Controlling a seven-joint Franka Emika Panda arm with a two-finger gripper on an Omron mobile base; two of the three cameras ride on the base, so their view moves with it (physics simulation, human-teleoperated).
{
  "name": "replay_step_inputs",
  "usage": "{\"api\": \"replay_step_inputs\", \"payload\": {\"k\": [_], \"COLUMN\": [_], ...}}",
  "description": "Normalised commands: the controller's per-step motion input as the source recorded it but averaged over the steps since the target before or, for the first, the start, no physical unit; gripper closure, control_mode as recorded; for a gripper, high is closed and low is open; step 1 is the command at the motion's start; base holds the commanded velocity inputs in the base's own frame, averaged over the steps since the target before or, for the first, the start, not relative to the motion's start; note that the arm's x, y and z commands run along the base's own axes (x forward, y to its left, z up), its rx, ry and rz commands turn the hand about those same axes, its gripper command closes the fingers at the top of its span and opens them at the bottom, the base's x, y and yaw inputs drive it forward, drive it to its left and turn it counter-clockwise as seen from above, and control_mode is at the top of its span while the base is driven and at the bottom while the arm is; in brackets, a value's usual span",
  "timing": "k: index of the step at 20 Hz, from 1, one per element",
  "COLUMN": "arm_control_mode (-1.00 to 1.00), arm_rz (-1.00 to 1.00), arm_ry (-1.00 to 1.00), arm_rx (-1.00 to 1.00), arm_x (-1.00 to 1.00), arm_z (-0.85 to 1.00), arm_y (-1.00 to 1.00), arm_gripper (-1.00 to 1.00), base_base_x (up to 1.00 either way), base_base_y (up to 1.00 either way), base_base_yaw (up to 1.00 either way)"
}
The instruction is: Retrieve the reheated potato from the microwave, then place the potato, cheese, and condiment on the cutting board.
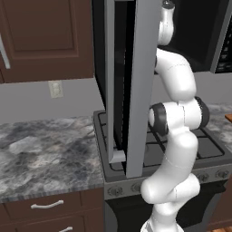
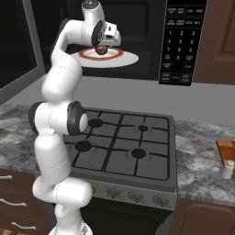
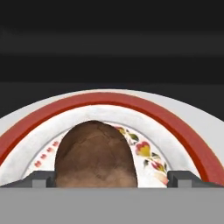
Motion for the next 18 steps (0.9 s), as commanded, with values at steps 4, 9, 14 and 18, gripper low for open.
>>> {"api": "replay_step_inputs", "payload": {"k": [4,9,14,18], "arm_control_mode": [-1.0,-1.0,-1.0,-1.0], "arm_rz": [0.0,0.0,0.0,0.0], "arm_ry": [0.06,0.08,0.06,0.05], "arm_rx": [0.0,0.0,0.0,0.0], "arm_x": [0.03,-0.01,0.06,0.23], "arm_z": [-0.19,-0.18,-0.17,-0.23], "arm_y": [0.05,0.0,0.0,0.06], "arm_gripper": [-1.0,-1.0,-1.0,1.0], "base_base_x": [0.0,0.0,0.0,0.0], "base_base_y": [0.0,0.0,0.0,0.0], "base_base_yaw": [0.0,0.0,0.0,0.0]}}
